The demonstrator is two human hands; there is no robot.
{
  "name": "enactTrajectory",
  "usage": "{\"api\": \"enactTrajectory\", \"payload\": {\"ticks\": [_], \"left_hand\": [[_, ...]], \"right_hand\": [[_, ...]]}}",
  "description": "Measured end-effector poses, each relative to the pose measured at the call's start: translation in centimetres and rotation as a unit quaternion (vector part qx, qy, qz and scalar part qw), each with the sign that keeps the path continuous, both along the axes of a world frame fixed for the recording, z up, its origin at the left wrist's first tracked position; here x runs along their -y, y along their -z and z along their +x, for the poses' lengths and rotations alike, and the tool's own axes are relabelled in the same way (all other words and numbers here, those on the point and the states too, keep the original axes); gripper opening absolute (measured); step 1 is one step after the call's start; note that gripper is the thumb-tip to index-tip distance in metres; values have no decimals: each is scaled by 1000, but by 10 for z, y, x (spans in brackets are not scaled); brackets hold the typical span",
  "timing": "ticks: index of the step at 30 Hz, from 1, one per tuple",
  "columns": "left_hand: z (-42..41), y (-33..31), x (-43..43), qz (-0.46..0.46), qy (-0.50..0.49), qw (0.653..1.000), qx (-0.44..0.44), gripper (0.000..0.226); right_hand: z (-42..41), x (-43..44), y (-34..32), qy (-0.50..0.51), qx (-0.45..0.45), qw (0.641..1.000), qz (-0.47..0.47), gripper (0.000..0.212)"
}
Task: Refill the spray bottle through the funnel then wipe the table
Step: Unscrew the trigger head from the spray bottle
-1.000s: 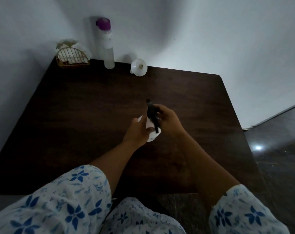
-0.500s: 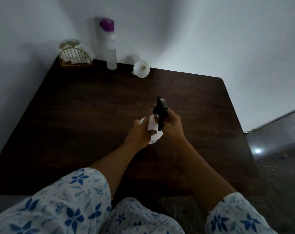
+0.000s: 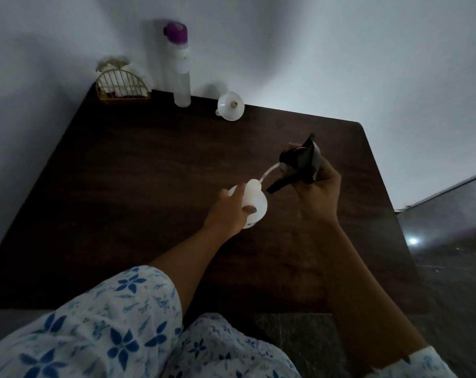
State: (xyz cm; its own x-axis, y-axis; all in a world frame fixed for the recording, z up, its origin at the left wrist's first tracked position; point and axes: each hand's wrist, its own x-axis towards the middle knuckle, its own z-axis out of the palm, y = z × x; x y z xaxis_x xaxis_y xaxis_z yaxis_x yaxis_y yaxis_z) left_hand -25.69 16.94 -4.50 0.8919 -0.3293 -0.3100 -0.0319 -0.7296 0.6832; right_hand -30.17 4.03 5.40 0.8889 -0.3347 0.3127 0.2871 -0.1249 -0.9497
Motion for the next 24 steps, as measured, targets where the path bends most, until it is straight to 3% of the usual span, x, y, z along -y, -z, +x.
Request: {"api": "enactTrajectory", "payload": {"ticks": [11, 14, 24], "left_hand": [[-3, -8, 3, 31, -5, 999, -6, 66], [-2, -6, 3, 30, -8, 1000, -5, 66], [-2, -5, 1, 36, -6, 999, -1, 68]], "right_hand": [[-16, 18, -25, 31, 38, 998, -35, 36], [-22, 29, -32, 31, 50, 998, 21, 31], [-41, 48, -30, 55, 21, 997, 51, 26]]}}
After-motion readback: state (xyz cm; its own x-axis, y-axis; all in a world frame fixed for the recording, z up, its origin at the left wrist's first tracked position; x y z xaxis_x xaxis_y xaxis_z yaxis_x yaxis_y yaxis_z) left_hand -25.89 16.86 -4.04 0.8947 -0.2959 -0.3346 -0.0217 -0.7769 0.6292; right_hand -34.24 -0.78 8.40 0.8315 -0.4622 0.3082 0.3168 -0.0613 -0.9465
